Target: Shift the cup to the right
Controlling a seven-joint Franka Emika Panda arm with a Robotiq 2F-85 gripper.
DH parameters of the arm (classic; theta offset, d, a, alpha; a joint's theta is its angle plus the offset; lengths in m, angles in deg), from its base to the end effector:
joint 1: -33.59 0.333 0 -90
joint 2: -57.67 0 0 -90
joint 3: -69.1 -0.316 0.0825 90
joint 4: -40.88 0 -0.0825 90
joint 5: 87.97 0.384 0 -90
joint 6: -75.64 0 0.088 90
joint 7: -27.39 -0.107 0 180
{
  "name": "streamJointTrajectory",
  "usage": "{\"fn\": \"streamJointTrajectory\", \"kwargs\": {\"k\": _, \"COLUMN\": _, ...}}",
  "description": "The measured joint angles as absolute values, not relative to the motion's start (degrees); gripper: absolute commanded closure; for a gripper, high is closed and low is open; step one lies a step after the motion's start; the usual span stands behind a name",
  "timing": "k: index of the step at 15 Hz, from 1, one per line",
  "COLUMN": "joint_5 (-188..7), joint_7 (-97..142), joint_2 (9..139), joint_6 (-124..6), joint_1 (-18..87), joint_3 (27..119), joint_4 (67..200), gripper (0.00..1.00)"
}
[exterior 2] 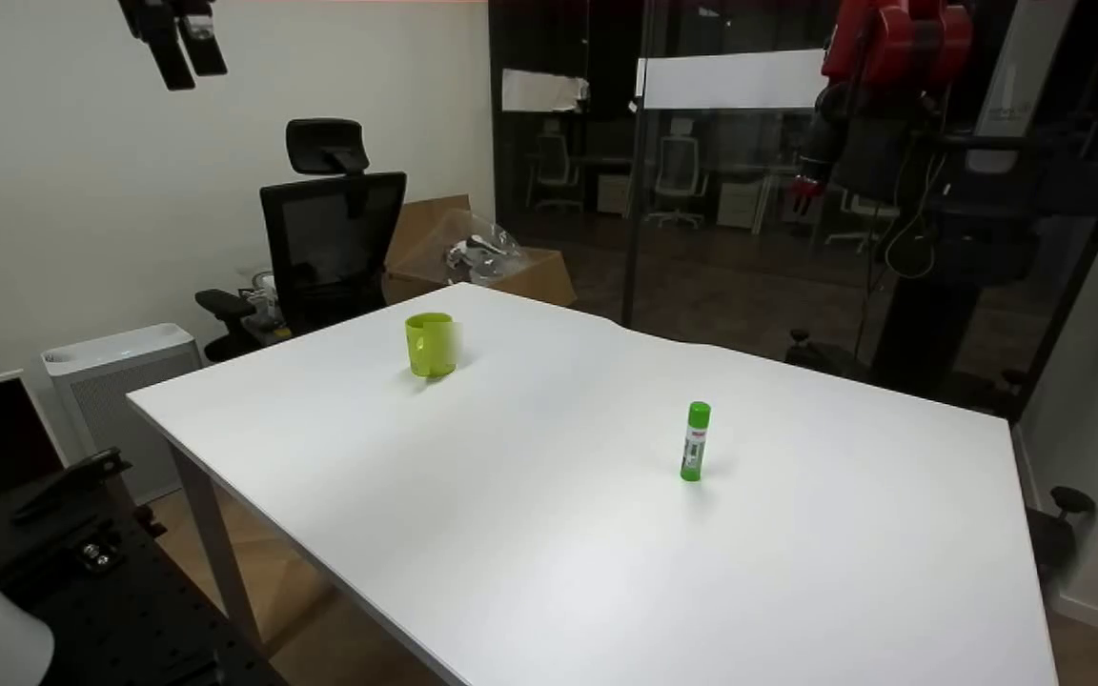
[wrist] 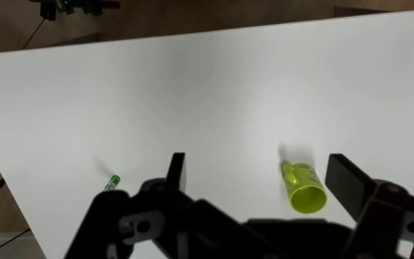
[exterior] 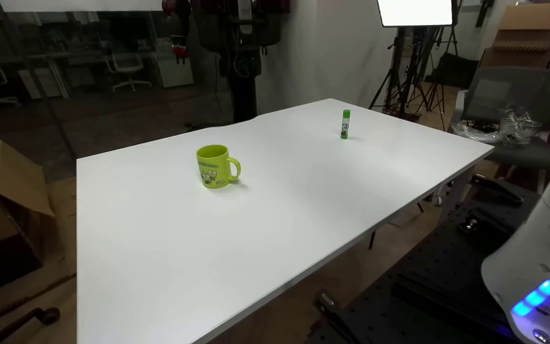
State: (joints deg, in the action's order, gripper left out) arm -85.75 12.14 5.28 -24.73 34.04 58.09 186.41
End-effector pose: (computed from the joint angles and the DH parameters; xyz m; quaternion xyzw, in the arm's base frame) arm 0.2838 0.0733 0.5519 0.9944 -0.0677 0.0685 0.0441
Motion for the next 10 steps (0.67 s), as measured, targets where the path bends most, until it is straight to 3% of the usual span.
{"fn": "streamJointTrajectory", "kwargs": {"k": 6, "joint_5": -85.92, "joint_7": 12.51, "joint_2": 5.52, "joint_6": -25.00, "joint_1": 34.03, "joint_3": 58.14, "joint_4": 186.49, "gripper": 0.00}}
{"fn": "streamJointTrajectory", "kwargs": {"k": 10, "joint_5": -86.74, "joint_7": 20.43, "joint_2": 9.05, "joint_6": -34.43, "joint_1": 34.19, "joint_3": 60.58, "joint_4": 187.98, "gripper": 0.00}}
